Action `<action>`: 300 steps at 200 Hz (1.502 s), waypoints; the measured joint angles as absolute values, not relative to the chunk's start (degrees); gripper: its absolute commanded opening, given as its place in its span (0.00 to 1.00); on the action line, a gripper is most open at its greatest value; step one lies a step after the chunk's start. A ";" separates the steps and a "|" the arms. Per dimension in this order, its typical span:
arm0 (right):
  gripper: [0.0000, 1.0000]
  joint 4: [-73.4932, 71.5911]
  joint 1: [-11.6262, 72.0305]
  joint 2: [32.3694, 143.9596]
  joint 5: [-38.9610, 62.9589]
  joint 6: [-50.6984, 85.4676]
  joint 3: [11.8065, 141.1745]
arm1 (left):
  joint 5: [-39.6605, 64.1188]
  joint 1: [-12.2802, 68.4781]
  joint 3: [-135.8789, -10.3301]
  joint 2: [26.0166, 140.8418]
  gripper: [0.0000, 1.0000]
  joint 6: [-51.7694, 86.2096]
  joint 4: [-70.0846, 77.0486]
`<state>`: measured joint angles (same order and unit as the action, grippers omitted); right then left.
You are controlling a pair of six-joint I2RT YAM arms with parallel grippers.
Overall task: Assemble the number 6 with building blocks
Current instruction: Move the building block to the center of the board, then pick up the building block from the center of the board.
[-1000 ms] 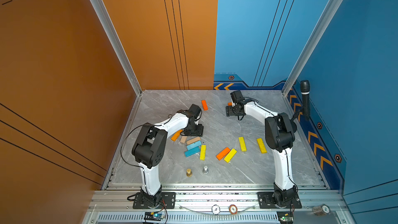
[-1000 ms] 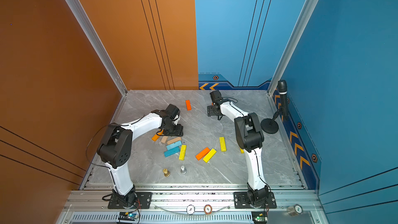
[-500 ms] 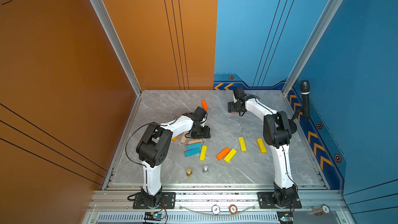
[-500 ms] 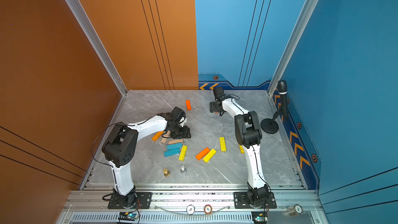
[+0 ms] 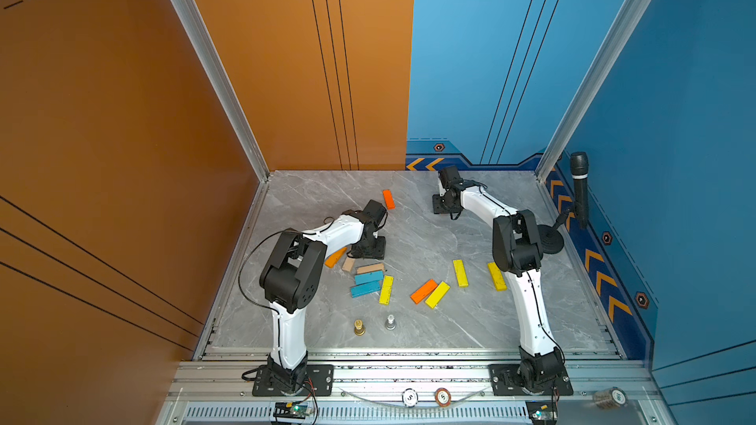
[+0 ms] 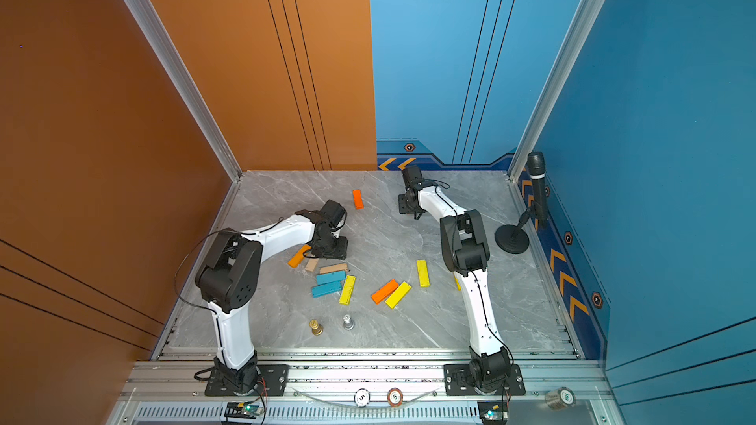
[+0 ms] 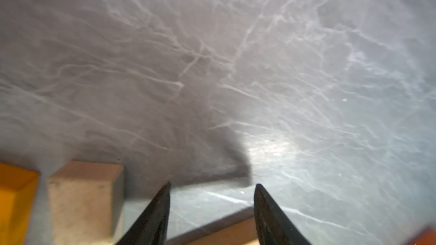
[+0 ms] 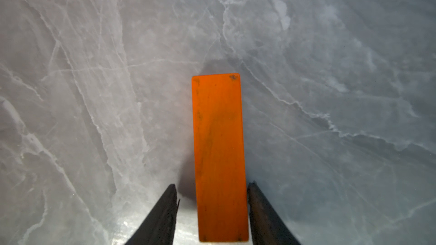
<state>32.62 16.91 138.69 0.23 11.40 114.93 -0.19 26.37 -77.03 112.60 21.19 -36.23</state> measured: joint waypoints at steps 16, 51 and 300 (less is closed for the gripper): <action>0.36 32.80 16.71 138.67 0.49 11.22 114.93 | -2.68 25.12 -77.19 112.73 0.57 20.43 -37.28; 0.25 32.64 16.16 138.26 1.30 10.96 114.06 | -4.71 21.78 -77.19 112.62 0.58 19.81 -38.76; 0.21 23.90 16.21 88.03 2.81 21.54 61.34 | -0.91 27.86 -77.67 113.03 0.55 18.17 -39.75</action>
